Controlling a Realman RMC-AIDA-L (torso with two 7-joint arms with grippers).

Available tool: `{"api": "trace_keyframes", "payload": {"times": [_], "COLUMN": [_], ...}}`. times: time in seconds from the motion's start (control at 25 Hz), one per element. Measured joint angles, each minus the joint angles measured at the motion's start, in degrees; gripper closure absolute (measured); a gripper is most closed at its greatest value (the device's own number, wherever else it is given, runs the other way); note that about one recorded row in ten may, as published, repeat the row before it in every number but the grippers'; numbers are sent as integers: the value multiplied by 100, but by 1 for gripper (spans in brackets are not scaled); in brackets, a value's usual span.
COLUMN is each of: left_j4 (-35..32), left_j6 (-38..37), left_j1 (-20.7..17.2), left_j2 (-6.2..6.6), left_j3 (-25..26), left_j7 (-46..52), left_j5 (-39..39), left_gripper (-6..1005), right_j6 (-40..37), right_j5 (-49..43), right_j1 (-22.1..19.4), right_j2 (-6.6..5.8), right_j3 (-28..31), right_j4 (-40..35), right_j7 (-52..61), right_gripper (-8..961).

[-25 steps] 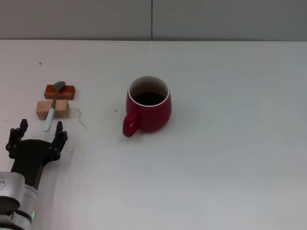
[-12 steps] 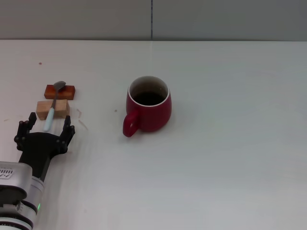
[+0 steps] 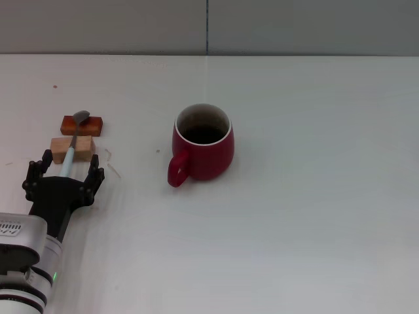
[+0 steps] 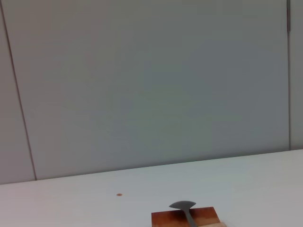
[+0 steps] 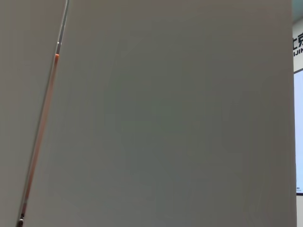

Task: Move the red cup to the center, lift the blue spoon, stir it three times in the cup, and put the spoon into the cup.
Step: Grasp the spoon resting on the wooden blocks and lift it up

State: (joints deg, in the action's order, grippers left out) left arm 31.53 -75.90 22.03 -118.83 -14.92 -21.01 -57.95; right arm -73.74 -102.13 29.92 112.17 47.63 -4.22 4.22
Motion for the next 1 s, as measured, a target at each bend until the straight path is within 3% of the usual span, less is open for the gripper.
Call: {"api": "trace_keyframes", "payload": {"times": [1.0], "left_j4": [-292], "left_j6": [295], "left_j1": [68], "left_j2": [-18], "left_j3": [84], "left_j7": [359], "left_j5": [4], "left_gripper": [291], "right_j6": [0], "right_j5": [-26], "right_j1": [-21], "right_j2": [-12], "right_j3": [0], "right_j4": [-81], "right_j7": [0], "right_gripper": [337]}}
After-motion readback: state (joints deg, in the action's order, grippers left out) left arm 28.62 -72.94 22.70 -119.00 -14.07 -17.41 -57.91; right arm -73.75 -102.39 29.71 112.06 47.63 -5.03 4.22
